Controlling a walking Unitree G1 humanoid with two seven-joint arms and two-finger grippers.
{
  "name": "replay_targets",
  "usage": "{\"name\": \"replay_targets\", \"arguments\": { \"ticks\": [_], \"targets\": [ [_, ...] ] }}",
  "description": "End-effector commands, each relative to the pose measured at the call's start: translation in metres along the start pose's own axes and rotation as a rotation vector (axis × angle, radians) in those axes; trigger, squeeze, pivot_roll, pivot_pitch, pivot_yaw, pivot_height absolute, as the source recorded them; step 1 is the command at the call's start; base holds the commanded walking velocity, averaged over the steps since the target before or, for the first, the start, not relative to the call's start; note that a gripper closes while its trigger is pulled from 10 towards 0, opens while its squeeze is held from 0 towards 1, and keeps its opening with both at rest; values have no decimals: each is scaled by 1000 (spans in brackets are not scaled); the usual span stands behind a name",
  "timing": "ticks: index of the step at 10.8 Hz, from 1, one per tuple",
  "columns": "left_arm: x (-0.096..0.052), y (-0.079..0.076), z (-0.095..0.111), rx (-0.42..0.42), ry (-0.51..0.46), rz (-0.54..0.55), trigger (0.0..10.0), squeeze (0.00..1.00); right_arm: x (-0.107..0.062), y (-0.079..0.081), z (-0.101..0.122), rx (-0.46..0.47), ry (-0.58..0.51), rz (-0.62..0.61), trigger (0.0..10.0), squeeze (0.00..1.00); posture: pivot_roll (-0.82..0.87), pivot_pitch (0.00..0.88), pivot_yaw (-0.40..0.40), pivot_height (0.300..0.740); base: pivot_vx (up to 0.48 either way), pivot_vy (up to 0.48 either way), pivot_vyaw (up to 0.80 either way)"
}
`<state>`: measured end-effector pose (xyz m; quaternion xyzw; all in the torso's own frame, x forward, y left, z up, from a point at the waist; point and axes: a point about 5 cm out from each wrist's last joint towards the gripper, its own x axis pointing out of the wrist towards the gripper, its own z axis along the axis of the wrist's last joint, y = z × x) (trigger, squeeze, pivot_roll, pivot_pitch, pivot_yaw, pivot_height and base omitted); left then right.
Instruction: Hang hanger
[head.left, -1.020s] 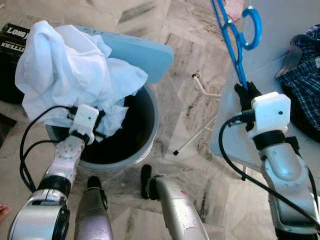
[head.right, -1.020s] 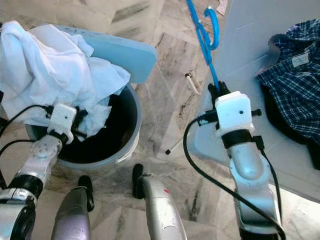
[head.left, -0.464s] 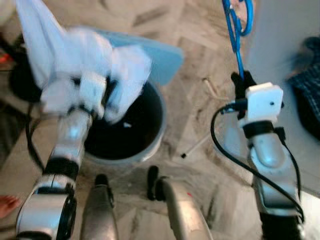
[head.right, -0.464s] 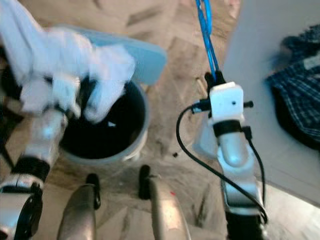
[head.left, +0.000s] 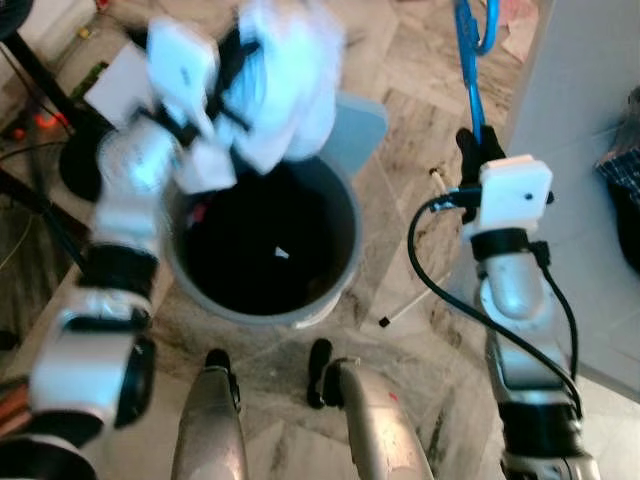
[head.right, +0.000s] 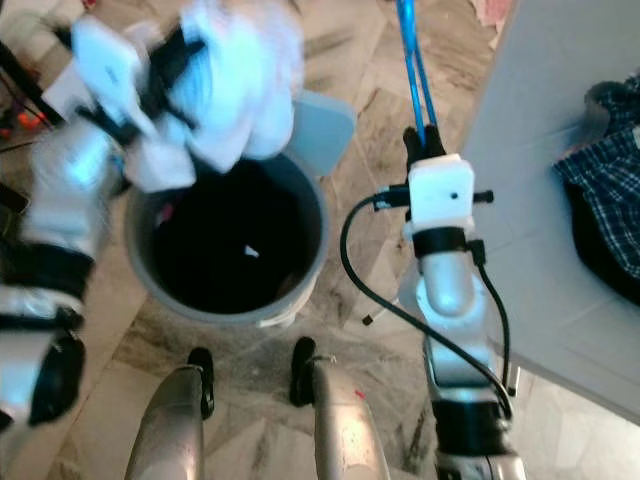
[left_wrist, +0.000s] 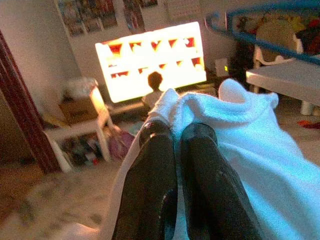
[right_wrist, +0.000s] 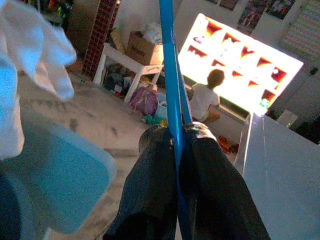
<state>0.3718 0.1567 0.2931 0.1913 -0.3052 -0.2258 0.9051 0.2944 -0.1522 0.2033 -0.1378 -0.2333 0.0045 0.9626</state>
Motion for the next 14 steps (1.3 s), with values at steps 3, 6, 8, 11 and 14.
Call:
{"name": "replay_targets", "arguments": {
  "ticks": [3, 6, 8, 11, 14],
  "targets": [
    [3, 35, 40, 128, -118, 96, 0, 0, -5, 20, -28, 54, 112, 59, 10000, 0, 95, 244, -74, 740, 0, 0, 0],
    [-35, 73, 26, 267, 40, 331, 0, 0, 2, 26, -32, 63, 90, 75, 10000, 0, 125, 214, -84, 740, 0, 0, 0],
    [-62, 103, 39, 441, 76, 512, 0, 0, 5, 26, -35, 63, 88, 74, 10000, 0, 141, 200, -87, 740, 0, 0, 0],
    [-61, 118, 58, 418, 17, 570, 0, 0, 9, 27, -38, 65, 77, 73, 10000, 0, 153, 191, -84, 740, 0, 0, 0],
    [16, 89, 103, 311, -242, 377, 0, 0, 10, 27, -44, 41, 82, 35, 10000, 0, 172, 143, -45, 740, 0, 0, 0]
  ]
}}
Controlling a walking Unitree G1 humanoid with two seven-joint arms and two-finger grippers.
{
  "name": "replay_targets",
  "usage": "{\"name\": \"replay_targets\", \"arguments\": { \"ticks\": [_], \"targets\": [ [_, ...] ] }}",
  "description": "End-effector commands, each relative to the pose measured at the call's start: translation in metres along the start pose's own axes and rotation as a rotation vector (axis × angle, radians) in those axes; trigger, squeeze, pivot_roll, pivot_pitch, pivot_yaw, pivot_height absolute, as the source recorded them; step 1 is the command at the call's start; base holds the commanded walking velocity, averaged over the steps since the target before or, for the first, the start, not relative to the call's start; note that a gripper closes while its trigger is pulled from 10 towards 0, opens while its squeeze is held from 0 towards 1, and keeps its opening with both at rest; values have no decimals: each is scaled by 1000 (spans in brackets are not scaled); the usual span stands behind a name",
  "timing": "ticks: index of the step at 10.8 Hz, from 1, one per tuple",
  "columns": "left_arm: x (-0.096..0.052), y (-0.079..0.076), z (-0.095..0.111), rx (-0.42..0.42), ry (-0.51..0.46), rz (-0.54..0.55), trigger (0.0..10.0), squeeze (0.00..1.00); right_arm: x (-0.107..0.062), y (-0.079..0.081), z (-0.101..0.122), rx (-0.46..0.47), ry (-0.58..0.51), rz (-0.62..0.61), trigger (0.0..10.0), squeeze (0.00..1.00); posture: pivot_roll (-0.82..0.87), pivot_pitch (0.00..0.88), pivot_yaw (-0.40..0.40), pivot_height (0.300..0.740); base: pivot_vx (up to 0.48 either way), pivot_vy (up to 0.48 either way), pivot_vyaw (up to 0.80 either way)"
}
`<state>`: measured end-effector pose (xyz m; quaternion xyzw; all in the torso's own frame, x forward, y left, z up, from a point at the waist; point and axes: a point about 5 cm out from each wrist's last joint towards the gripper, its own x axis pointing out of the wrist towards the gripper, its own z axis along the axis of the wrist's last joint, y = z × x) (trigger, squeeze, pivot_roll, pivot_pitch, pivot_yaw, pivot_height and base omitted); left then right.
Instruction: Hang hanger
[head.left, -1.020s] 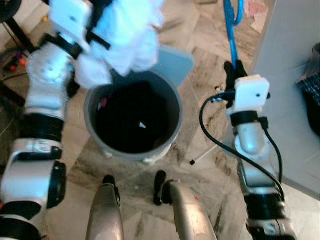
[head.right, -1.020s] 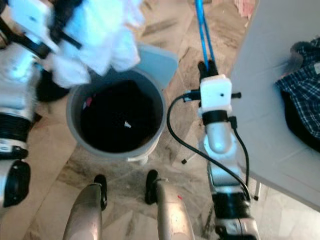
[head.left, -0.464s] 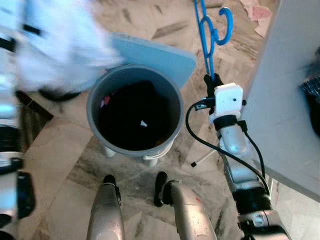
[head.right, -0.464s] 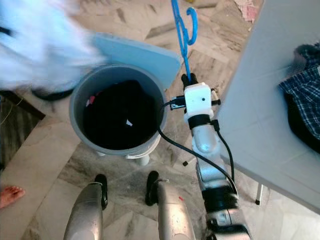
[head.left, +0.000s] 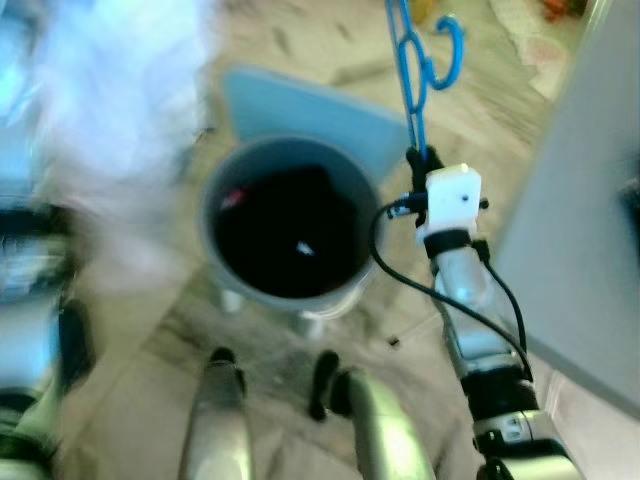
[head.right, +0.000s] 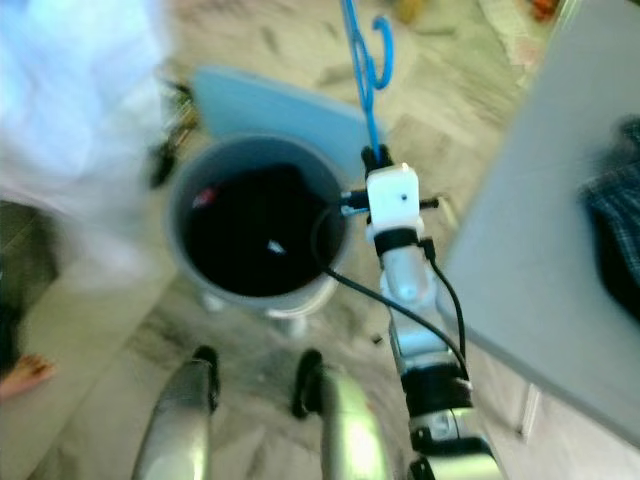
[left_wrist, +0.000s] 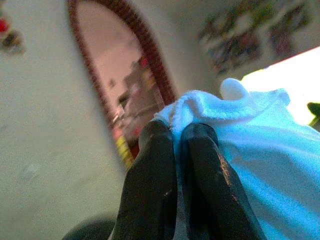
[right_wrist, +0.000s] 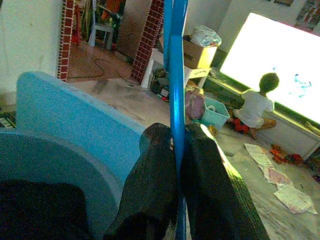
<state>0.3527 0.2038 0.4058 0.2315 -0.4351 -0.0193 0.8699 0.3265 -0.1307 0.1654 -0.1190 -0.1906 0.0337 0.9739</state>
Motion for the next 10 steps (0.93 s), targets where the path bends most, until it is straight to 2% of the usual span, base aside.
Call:
{"name": "replay_targets", "arguments": {
  "ticks": [1, 2, 3, 4, 5, 6, 7, 8, 9, 10],
  "targets": [
    [17, -3, 22, 6, -114, -26, 0, 0, -2, -7, -4, -22, 2, -37, 10000, 0, 170, 140, -40, 740, 0, 0, 0],
    [51, -22, 55, -31, -242, -72, 0, 0, -2, -13, -8, -52, 18, -85, 10000, 0, 156, 119, -21, 740, 0, 0, 0],
    [78, -35, 99, -52, -387, -82, 0, 0, -4, -20, -12, -73, 34, -119, 10000, 0, 147, 112, -18, 740, 0, 0, 0],
    [89, -44, 135, -87, -515, -77, 0, 0, -6, -24, -14, -79, 40, -140, 10000, 0, 136, 109, -15, 740, 0, 0, 0],
    [86, -58, 140, -141, -561, -98, 0, 0, -7, -26, -14, -85, 40, -152, 10000, 0, 125, 110, -15, 740, 0, 0, 0],
    [82, -65, 136, -158, -561, -119, 0, 0, -7, -27, -14, -89, 38, -156, 10000, 0, 120, 112, -18, 740, 0, 0, 0],
    [61, -92, 100, -198, -474, -197, 0, 0, -7, -29, -14, -95, 35, -159, 10000, 0, 114, 127, -32, 740, 0, 0, 0],
    [33, -116, 57, -239, -355, -244, 0, 0, -8, -31, -15, -106, 33, -163, 10000, 0, 113, 137, -44, 740, 0, 0, 0],
    [10, -129, 24, -250, -247, -263, 0, 0, -9, -32, -15, -110, 35, -163, 10000, 0, 115, 145, -51, 740, 0, 0, 0],
    [-68, -152, -45, -308, 61, -278, 0, 0, -8, -35, -16, -113, 40, -154, 10000, 0, 119, 159, -70, 740, 0, 0, 0]
  ]
}}
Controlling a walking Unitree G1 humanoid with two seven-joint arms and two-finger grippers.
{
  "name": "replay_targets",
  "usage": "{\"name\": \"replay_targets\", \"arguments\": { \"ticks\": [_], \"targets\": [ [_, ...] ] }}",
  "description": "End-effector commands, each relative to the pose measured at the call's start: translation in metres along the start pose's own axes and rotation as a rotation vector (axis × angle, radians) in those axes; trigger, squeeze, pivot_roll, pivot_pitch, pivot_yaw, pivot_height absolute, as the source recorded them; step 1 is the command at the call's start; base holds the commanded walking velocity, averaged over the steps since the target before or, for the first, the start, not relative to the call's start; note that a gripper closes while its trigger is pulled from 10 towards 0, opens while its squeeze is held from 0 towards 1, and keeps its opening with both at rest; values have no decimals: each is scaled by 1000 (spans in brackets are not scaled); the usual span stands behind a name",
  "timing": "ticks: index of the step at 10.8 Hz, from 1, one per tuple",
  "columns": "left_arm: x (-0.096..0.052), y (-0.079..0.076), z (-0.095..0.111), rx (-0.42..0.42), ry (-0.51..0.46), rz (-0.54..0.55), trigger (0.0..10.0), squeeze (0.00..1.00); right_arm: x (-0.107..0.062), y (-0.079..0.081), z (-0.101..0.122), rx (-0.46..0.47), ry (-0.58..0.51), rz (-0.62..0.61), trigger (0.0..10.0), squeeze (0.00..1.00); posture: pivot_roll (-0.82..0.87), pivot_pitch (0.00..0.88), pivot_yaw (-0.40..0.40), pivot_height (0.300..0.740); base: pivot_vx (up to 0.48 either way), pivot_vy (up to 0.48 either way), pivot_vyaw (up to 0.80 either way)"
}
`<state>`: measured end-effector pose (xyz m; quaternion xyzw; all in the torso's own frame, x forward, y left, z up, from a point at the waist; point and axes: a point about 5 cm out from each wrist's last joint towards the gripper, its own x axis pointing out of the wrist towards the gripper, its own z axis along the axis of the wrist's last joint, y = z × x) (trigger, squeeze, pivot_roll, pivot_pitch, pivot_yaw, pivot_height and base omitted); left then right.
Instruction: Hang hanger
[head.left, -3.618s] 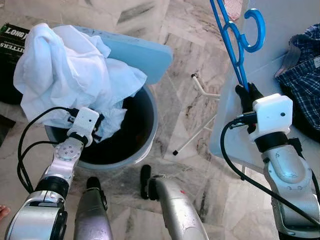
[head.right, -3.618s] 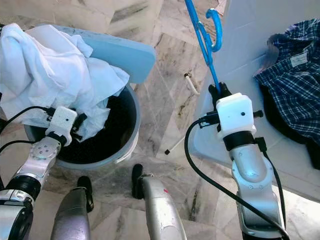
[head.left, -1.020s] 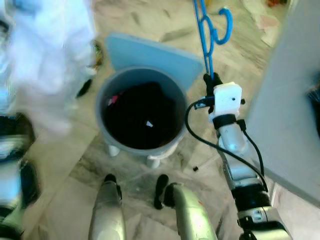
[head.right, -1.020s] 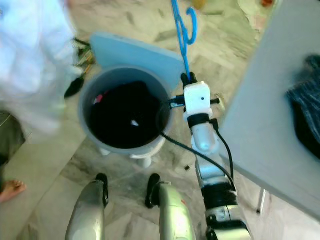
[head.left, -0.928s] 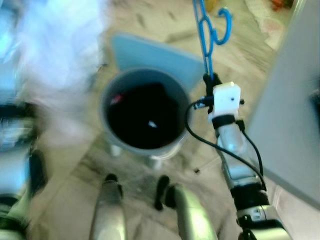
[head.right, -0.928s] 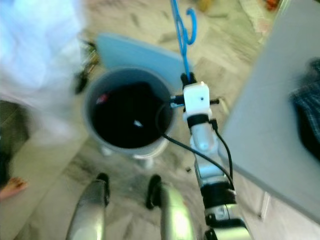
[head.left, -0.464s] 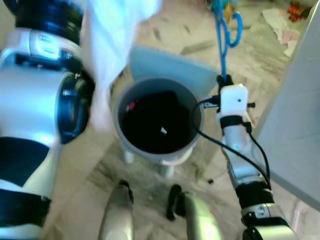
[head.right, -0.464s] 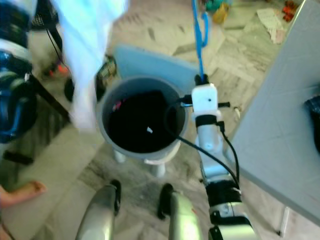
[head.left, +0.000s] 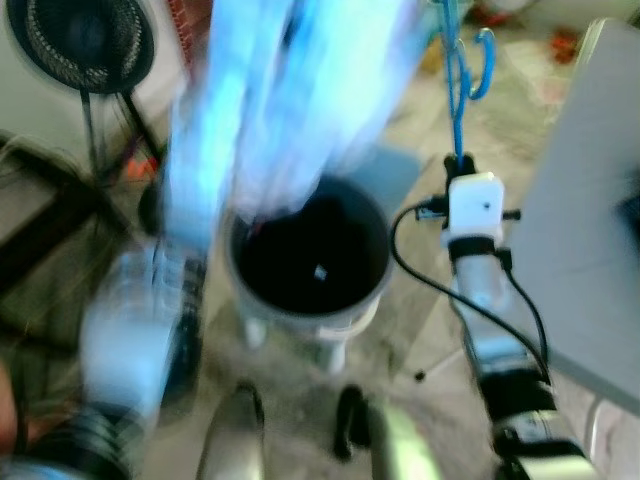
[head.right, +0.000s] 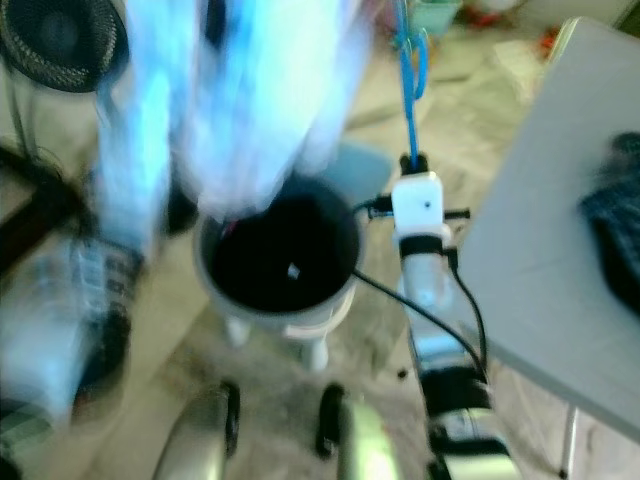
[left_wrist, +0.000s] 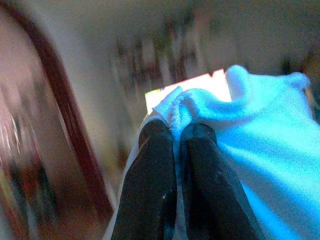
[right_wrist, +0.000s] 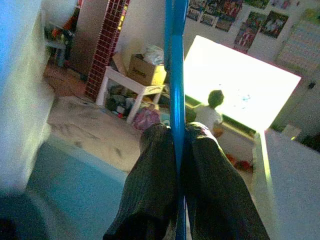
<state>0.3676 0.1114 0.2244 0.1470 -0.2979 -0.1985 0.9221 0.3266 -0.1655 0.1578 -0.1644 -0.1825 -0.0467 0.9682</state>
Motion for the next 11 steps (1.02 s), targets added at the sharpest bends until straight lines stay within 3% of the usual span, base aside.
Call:
{"name": "replay_targets", "arguments": {
  "ticks": [1, 2, 4, 5, 6, 7, 8, 9, 10, 11],
  "targets": [
    [3, -1, 5, 10, -13, -7, 0, 0, 0, -1, -1, 9, 5, -5, 10000, 0, 125, 168, -80, 740, 0, 0, 0],
    [-19, -11, -13, -70, 74, -8, 0, 0, 1, 2, 1, 11, 0, 6, 10000, 0, 124, 174, -85, 740, 0, 0, 0],
    [-53, -61, -32, -272, 216, -207, 0, 0, 2, 2, 3, 11, -8, 10, 10000, 0, 111, 180, -84, 740, 0, 0, 0],
    [-75, -85, -41, -389, 310, -358, 0, 0, 2, 1, 3, 9, -8, 8, 10000, 0, 108, 181, -83, 740, 0, 0, 0],
    [-115, -110, -47, -337, 400, -670, 0, 0, 1, 0, 3, 9, -6, 9, 10000, 0, 105, 189, -85, 740, 0, 0, 0],
    [-134, -117, -49, -308, 450, -758, 0, 0, 0, 1, 3, 11, -5, 13, 10000, 0, 108, 191, -88, 740, 0, 0, 0],
    [-142, -120, -51, -309, 490, -781, 0, 0, 0, 2, 3, 14, -4, 19, 10000, 0, 109, 192, -89, 740, 0, 0, 0],
    [-163, -121, -55, -231, 580, -904, 4157, 0, 1, 5, 4, 25, -7, 32, 10000, 0, 115, 196, -91, 740, 0, 0, 0],
    [-179, -114, -65, -133, 685, -966, 10000, 0, 1, 8, 5, 32, -9, 41, 10000, 0, 119, 199, -92, 740, 0, 0, 0],
    [-186, -103, -74, -42, 757, -954, 10000, 1000, 1, 9, 5, 36, -9, 46, 10000, 0, 121, 202, -91, 740, 0, 0, 0]
  ]
}}
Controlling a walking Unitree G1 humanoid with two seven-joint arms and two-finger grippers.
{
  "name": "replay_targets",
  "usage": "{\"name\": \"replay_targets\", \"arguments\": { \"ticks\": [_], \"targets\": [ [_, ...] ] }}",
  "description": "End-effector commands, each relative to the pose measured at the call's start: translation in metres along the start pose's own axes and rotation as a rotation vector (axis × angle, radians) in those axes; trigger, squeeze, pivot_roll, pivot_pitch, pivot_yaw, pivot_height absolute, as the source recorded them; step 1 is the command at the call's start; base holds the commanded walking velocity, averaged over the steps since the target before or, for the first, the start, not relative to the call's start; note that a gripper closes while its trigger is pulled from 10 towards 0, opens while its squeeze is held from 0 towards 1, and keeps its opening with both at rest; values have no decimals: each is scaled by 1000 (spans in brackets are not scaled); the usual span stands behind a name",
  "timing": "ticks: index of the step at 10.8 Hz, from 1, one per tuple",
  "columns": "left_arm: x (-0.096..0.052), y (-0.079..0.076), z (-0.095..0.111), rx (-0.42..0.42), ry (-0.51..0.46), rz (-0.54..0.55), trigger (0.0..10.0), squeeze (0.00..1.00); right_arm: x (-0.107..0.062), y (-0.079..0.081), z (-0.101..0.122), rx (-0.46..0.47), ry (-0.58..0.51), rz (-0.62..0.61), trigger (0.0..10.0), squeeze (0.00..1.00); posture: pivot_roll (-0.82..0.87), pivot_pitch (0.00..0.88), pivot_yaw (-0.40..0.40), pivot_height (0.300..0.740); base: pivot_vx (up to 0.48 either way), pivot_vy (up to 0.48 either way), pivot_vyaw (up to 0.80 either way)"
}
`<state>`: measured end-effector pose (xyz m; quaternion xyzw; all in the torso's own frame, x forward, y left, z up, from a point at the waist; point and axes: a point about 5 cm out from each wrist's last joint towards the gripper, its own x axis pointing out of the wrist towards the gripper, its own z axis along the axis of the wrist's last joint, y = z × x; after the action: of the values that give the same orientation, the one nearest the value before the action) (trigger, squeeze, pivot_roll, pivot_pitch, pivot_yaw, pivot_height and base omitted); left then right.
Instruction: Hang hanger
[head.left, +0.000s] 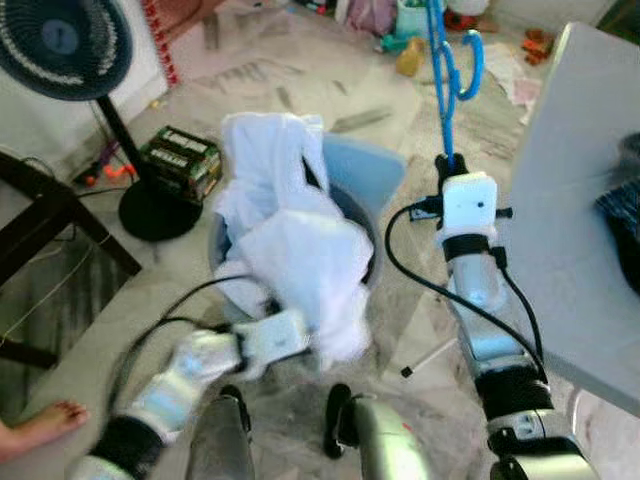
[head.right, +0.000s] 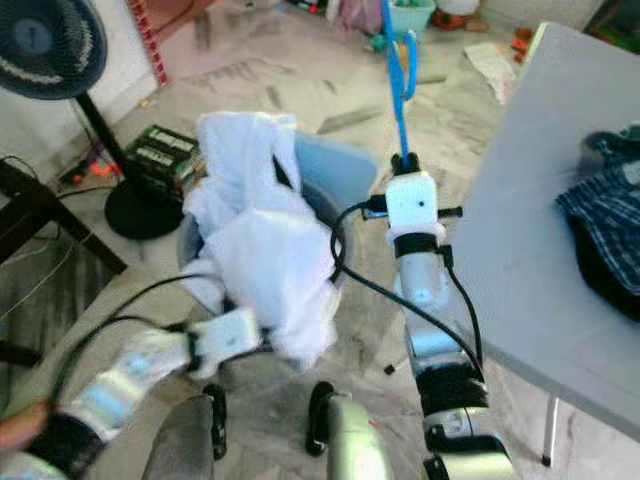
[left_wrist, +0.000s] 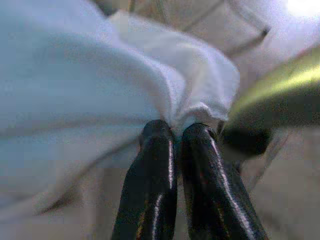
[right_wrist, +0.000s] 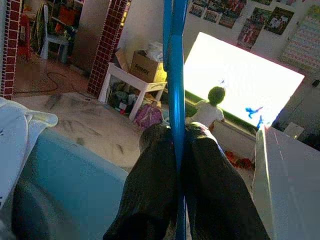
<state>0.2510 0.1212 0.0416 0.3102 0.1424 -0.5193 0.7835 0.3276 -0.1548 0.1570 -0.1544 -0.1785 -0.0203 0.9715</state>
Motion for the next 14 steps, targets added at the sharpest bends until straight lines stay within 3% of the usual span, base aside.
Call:
{"name": "replay_targets", "arguments": {
  "ticks": [1, 2, 4, 14],
  "targets": [
    [-2, 0, -7, 31, 54, 30, 10000, 1000, 0, -1, 3, 8, -11, 1, 10000, 0, 123, 204, -89, 740, 0, 0, 0],
    [-8, 4, -10, 26, 83, 74, 10000, 1000, -1, -1, 2, 9, -8, 4, 10000, 0, 126, 209, -89, 740, 0, 0, 0],
    [-20, 24, -14, -126, 48, 358, 10000, 1000, -3, 0, 2, 12, -5, 11, 10000, 0, 125, 220, -89, 740, 0, 0, 0],
    [-20, 24, -14, -126, 48, 358, 10000, 1000, -3, 0, 2, 12, -5, 11, 10000, 0, 125, 220, -89, 740, 0, 0, 0]
  ]
}}
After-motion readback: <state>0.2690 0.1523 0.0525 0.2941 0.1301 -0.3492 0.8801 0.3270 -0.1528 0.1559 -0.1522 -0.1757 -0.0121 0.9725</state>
